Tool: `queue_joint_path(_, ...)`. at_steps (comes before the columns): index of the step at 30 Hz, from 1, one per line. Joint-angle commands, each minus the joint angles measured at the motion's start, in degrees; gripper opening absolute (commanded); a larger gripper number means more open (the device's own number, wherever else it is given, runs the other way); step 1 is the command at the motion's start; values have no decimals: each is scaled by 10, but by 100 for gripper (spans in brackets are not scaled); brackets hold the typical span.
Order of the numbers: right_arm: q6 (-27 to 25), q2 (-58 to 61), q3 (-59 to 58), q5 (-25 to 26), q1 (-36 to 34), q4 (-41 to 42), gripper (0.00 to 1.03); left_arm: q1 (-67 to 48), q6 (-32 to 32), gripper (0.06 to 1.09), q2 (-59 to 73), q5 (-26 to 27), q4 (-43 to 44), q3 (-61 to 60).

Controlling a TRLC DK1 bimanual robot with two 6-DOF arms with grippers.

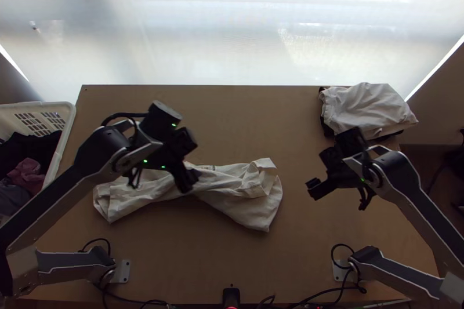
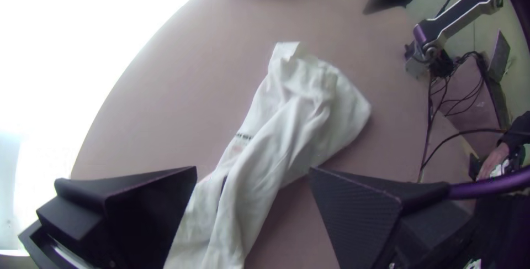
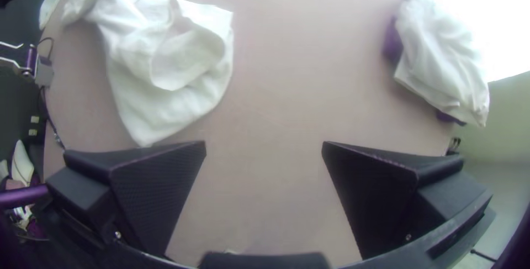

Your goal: Fold the t-shirt

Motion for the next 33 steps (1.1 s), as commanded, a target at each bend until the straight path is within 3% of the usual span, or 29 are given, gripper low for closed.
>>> queue_joint_path(1,0,92,65,-20,121,10,98,142,93,103,-73,7,-26,-142)
queue_joint_path(11,-24,192,91,-12,296,70,98,276,193,103,-140,-27,53,-295)
queue_joint_path(16,-80,218,92,82,365,122,98,288,205,103,-171,-28,89,-335)
queue_joint_path(25,-109,233,101,101,372,188,92,285,307,103,-265,-78,119,-427)
queue_joint_path(29,-111,249,90,102,372,201,92,300,392,103,-314,-120,161,-498)
queue_joint_path(33,-114,258,86,102,372,220,87,371,479,103,-315,-109,170,-526)
